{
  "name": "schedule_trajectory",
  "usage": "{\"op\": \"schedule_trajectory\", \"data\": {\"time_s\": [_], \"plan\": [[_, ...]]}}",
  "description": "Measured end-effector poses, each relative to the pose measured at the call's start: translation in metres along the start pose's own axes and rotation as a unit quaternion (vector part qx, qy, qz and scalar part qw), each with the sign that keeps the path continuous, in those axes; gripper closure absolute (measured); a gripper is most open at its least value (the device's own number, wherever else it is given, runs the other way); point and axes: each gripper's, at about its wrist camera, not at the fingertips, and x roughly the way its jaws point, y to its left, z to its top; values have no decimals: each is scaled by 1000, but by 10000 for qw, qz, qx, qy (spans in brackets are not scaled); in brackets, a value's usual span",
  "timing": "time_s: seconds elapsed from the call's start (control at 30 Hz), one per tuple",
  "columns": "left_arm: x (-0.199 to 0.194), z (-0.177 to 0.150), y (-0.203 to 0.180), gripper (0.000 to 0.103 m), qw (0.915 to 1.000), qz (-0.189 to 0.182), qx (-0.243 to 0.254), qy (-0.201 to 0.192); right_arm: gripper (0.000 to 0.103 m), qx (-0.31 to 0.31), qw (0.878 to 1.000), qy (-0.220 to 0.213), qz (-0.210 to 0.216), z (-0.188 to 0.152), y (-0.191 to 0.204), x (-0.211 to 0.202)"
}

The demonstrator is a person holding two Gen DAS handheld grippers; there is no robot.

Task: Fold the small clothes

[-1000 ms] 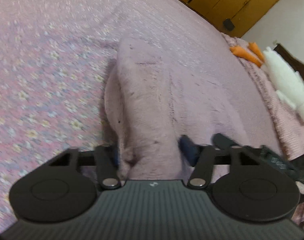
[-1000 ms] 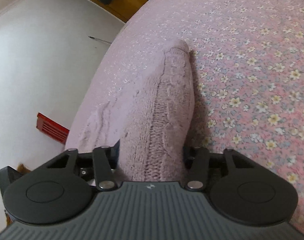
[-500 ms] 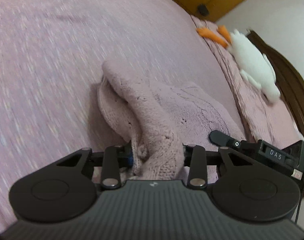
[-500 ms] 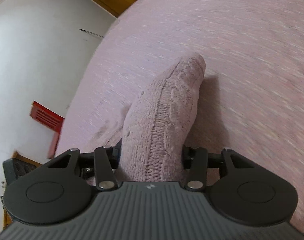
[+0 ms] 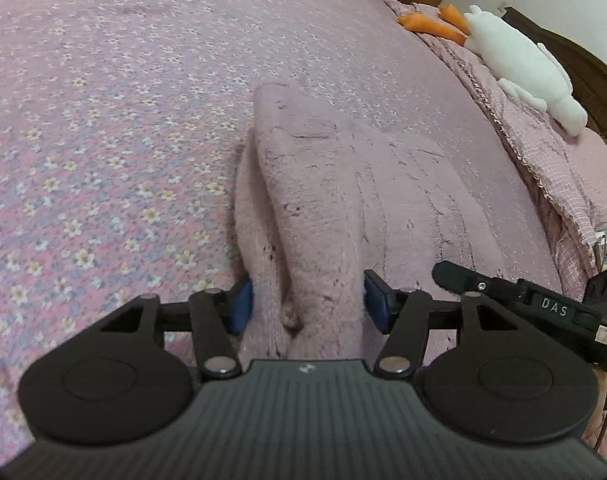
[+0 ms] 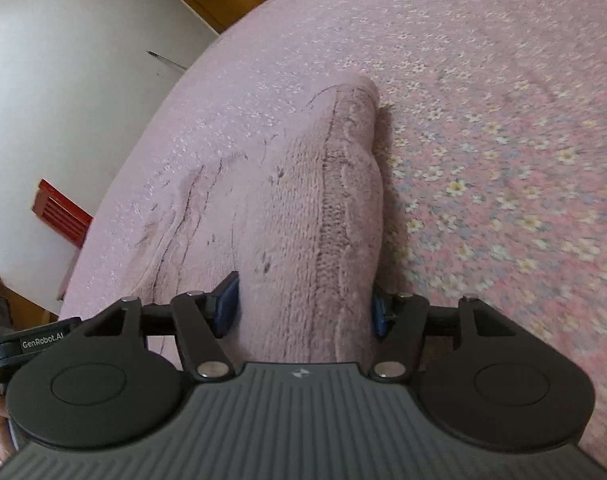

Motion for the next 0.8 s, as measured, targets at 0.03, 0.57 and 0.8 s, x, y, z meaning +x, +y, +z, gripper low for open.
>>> {"op": "schedule_trajectory", "data": {"time_s": [0.03, 0.57, 0.8], "plan": [[-5, -2, -1, 43, 10000, 52, 65, -7, 38, -70, 9999, -47, -96, -1, 5, -7], [-61, -25, -17, 46, 9936, 917, 603, -256, 21, -830, 9940, -304, -650, -44, 34, -73], [-65, -50, -43, 28, 9797, 1614, 1172, -198, 10, -1056, 9831, -32, -1496, -73, 38, -69]]}}
